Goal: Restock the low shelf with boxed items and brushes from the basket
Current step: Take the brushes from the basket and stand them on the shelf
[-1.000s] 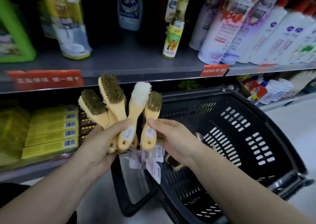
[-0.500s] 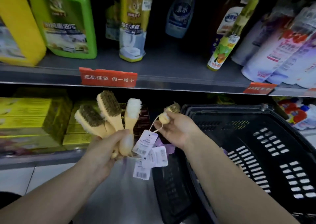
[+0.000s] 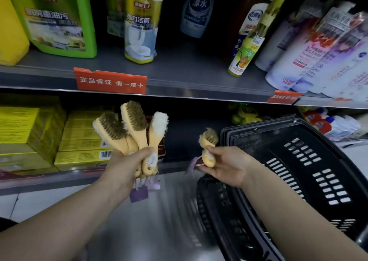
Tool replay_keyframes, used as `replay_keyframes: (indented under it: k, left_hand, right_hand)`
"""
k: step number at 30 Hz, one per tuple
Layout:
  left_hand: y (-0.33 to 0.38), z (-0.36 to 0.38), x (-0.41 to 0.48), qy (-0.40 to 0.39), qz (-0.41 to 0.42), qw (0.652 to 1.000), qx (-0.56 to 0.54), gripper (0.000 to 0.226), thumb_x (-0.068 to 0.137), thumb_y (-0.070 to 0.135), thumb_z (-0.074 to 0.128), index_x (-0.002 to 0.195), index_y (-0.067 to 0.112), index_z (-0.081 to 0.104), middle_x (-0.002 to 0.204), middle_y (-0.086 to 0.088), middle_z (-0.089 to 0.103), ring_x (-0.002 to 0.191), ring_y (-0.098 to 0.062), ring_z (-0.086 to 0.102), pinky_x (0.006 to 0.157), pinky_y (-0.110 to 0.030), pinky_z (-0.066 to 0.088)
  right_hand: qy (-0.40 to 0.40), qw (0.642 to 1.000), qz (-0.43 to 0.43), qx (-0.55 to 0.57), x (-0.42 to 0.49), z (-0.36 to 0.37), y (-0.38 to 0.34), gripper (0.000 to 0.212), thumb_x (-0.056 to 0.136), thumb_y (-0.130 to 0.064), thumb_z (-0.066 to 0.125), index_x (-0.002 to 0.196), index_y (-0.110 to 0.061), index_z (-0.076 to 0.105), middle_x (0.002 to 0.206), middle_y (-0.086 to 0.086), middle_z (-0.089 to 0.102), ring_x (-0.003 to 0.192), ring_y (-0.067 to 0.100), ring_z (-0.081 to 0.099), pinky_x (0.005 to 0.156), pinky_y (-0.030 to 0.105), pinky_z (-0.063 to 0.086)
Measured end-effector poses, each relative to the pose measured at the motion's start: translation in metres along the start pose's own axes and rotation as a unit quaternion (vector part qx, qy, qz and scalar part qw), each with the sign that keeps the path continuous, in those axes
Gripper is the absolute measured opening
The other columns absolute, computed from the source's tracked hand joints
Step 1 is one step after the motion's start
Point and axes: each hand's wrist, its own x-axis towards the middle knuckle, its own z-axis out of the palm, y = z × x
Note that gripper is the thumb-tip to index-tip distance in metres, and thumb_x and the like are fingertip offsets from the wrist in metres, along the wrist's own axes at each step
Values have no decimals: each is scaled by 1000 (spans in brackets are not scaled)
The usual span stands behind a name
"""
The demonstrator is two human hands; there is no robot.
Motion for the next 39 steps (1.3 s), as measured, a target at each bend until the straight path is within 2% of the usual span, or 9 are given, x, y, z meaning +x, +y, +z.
replay_keyframes:
  k: [4, 7, 13, 16, 19, 23, 32, 36, 39]
  left_hand:
    - [-5, 4, 10, 18, 6, 999, 43, 47, 74, 14, 77, 111, 7, 49, 96, -20, 68, 61, -27, 64, 40, -24, 47]
    - [-4, 5, 17, 36, 13, 998, 43, 46, 75, 16, 76, 110, 5, 48, 75, -21, 68, 47, -26, 59, 35, -21, 42]
    - [4, 0, 39, 96, 5, 995, 26, 40, 76, 14, 75, 100, 5, 43, 51, -17, 62, 25, -21, 50, 31, -19, 38]
    - [5, -2, 50, 112, 4, 993, 23, 51, 72, 14, 78, 112, 2, 49, 86, -26, 66, 40, -28, 58, 34, -21, 38]
    - [5, -1, 59, 102, -8, 994, 29, 46, 73, 15, 78, 108, 2, 52, 86, -25, 64, 34, -24, 55, 32, -19, 36]
    - [5, 4, 72, 96, -10, 995, 38, 33, 73, 14, 78, 87, 15, 47, 84, -19, 64, 45, -24, 58, 37, -20, 40]
    - [-5, 6, 89, 96, -8, 993, 70, 45, 73, 16, 78, 112, 6, 58, 98, -24, 68, 51, -25, 59, 33, -15, 35]
    - [-9, 7, 93, 98, -8, 993, 71, 48, 71, 17, 79, 113, 9, 57, 98, -20, 70, 63, -28, 64, 38, -20, 38]
    - [-9, 14, 90, 86, -14, 993, 74, 43, 73, 16, 77, 110, 4, 58, 87, -19, 70, 47, -24, 62, 38, -20, 39]
  right_hand:
    - [8, 995, 36, -95, -7, -15, 8, 16, 98, -17, 46, 97, -4, 55, 89, 12, 57, 83, 23, 58, 83, 38, 49]
    - [25, 989, 44, -137, 17, 7, 9, 12, 98, -17, 46, 99, -8, 55, 93, 11, 66, 76, 21, 65, 64, 35, 55]
    - [147, 984, 1, -105, 126, 60, 33, 18, 97, 2, 34, 106, -2, 49, 73, 14, 47, 65, 24, 51, 69, 31, 49]
    - [177, 983, -9, -56, 166, 65, 63, 30, 99, -11, 33, 121, 1, 49, 79, 8, 49, 74, 21, 52, 67, 26, 44]
    - [191, 978, -63, -52, 189, 63, 89, 18, 96, -5, 38, 109, -8, 51, 69, 2, 48, 56, 12, 47, 47, 19, 37]
    - [208, 965, -112, -113, 213, 60, 92, 11, 96, -15, 50, 91, -9, 56, 70, 2, 52, 60, 15, 48, 56, 25, 38]
    - [204, 951, -91, -215, 246, 41, 68, 11, 82, -14, 71, 89, -7, 67, 79, 6, 67, 72, 19, 63, 78, 41, 56]
    - [206, 946, -110, -224, 248, 38, 74, 8, 79, -12, 74, 83, -12, 66, 66, -7, 61, 63, 8, 58, 52, 15, 43]
    - [205, 938, -123, -252, 235, 40, 70, 12, 89, -10, 60, 93, -3, 69, 73, 1, 67, 61, 11, 58, 53, 14, 42]
